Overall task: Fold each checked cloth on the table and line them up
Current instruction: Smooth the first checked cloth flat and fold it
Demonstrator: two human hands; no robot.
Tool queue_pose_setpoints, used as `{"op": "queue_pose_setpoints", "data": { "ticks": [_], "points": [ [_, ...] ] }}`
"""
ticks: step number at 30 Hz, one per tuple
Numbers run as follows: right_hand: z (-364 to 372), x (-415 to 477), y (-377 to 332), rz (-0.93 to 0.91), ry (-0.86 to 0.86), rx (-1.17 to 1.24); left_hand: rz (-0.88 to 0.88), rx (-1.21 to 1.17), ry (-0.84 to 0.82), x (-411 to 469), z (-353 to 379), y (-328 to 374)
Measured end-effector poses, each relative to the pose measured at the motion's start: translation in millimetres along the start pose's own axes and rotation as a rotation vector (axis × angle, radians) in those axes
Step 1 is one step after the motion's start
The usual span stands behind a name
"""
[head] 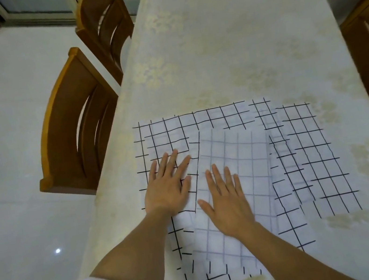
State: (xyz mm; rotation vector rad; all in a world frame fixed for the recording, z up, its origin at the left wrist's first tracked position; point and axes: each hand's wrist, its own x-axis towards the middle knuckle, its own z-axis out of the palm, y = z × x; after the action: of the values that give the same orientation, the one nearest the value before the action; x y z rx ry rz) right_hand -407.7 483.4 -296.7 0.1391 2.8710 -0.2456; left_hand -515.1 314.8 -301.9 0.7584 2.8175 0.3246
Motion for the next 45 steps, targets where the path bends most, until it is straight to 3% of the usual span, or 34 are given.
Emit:
{"op": "queue_pose_setpoints", "data": {
  "ticks": [11, 18, 22, 25, 27, 30, 35, 45],
  "points": [
    [0, 13, -18, -0.048, -0.055, -0.086, -0.011, 0.033, -0.002, 0, 4, -1],
    [-3, 16, -20, -0.067, -0.061, -0.021, -0.005, -0.007, 0.0, 0, 4, -3],
    [-21, 16, -2, -0.083, 0.101, 0.268, 0.011, -0.025, 0.009, 0, 1, -3],
    [-31, 11, 38, 0.013, 0.243, 0.398, 0.03, -0.007, -0.006, 0, 0, -4],
    [-32, 6, 73, 0.104, 0.247, 0.374, 0.034, -0.002, -0.005, 0, 3, -4],
    [-27, 6, 111, 0.16, 0.121, 0.255, 0.031, -0.018, 0.005, 0, 4, -7],
    [-27, 9, 140, 0.132, 0.047, 0.114, 0.035, -0.027, 0.012, -1, 4, -4],
    [-35, 33, 154, 0.08, 0.06, 0.095, 0.027, 0.007, 0.0, 0, 5, -4]
  ]
}}
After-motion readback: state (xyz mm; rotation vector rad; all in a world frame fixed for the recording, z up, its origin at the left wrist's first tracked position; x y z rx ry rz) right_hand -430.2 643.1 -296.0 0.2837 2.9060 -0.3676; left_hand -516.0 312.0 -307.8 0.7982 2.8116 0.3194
